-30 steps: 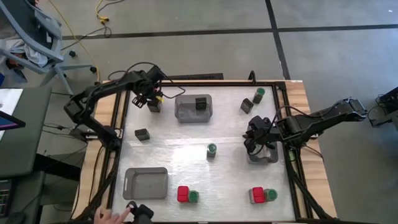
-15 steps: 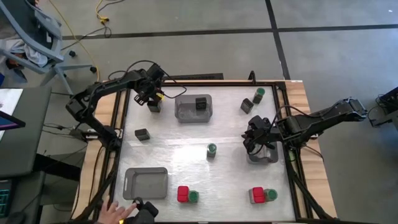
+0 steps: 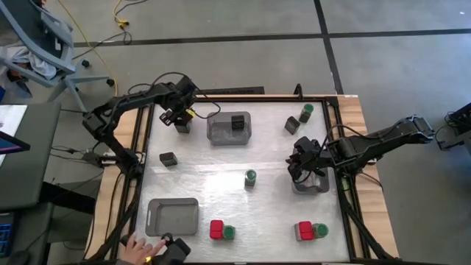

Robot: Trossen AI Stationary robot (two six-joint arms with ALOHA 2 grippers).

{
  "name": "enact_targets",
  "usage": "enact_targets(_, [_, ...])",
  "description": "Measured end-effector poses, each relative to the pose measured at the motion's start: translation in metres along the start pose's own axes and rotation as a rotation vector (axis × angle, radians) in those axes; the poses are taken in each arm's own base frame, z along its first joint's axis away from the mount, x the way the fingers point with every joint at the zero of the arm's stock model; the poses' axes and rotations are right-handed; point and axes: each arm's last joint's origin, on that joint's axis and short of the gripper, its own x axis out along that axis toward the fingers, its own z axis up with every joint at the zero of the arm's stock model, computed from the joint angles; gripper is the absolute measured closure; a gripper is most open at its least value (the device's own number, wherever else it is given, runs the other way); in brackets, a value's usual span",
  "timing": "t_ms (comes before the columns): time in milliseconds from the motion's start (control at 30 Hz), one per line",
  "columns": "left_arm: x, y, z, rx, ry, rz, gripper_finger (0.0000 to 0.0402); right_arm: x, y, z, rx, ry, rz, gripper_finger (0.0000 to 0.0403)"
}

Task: Sort spices by type
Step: Put the top left red seasoning can into the bottom black transparent bin

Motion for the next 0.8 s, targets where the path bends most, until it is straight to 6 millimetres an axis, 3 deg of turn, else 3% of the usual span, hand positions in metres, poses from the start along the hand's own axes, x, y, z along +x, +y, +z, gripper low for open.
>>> enact_targets(267, [0.0005, 0.0014, -0.0017, 0.005, 0.015, 0.013, 0.0119, 0.0000, 0.0011, 0.0007, 0.008, -0.007, 0.010, 0.0258])
enact_targets(600, [0.0002, 0.0005, -0.0019, 0.003, 0.031, 0.003, 0.0194, 0.0000, 0.0011, 0.0008, 0.008, -0.007, 0.011, 0.0258])
enact_targets(800, [-0.0002, -0.0009, -0.0022, -0.026, 0.069, -0.011, 0.0195, 0.0000, 0.0011, 0.0008, 0.013, -0.007, 0.011, 0.0258])
